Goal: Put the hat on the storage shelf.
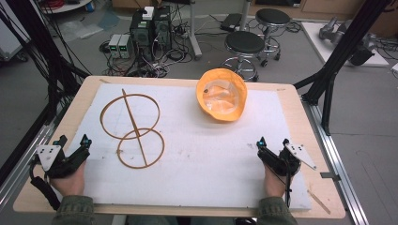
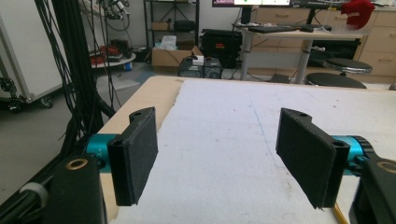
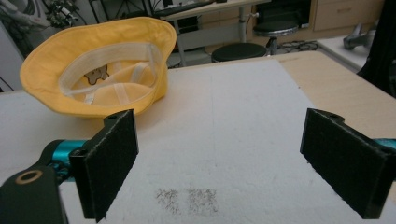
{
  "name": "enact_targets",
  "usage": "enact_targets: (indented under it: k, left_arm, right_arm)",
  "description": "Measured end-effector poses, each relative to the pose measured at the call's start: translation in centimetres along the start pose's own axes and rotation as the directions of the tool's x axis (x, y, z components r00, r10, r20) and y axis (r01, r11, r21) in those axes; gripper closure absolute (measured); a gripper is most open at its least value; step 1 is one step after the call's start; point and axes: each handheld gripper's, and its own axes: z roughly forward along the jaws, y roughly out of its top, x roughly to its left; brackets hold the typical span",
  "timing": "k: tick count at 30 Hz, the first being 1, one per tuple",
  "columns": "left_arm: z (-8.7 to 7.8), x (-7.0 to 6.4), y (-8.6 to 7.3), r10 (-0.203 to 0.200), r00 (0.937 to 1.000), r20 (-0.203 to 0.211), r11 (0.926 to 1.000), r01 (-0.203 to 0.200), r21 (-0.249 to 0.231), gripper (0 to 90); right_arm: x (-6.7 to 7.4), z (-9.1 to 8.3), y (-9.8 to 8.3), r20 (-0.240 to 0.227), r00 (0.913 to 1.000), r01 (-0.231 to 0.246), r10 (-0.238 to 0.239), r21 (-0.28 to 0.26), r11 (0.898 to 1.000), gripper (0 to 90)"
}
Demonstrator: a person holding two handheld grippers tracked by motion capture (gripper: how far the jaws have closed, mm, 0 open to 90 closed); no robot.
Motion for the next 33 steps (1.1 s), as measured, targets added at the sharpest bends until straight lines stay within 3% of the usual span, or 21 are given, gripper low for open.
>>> enact_targets:
  k: [4,7,11,13,20,29,33]
  left_arm:
    - [0.1,-0.1,0.0,0.004,1.0000,0.002,1.0000,-0.004,0.002,29.6]
    - [0.2,-0.1,0.0,0.011,0.9999,0.003,0.9999,-0.011,0.002,29.6]
    - [0.3,0.0,0.0,0.009,1.0000,0.005,1.0000,-0.009,0.000,29.6]
    - [0.3,-0.1,0.1,0.006,1.0000,0.006,1.0000,-0.006,0.000,29.6]
    - [0.1,-0.2,0.3,0.019,0.9998,0.008,0.9998,-0.019,-0.010,29.6]
    - [0.0,0.6,0.2,-0.018,0.9998,-0.012,0.9998,0.017,-0.006,29.6]
    - [0.0,0.4,0.2,-0.015,0.9999,-0.009,0.9998,0.015,-0.011,29.6]
  right_arm:
    - [-0.1,0.3,0.3,0.031,0.9982,0.053,-0.052,-0.043,0.998,13.1]
    - [-0.4,0.6,0.7,0.046,0.9977,0.051,-0.049,-0.054,0.997,14.2]
    - [-0.4,0.8,1.4,0.030,0.9987,0.043,-0.041,-0.067,0.997,12.4]
    - [-0.2,0.9,1.9,0.020,0.9980,0.061,-0.060,-0.072,0.996,11.8]
    - [1.2,1.5,3.3,-0.030,0.9964,0.076,-0.079,-0.098,0.992,11.2]
    - [3.0,3.0,6.2,-0.037,0.9962,0.073,-0.079,-0.149,0.986,10.6]
    - [3.4,4.5,7.0,-0.042,0.9965,0.067,-0.073,-0.127,0.990,10.6]
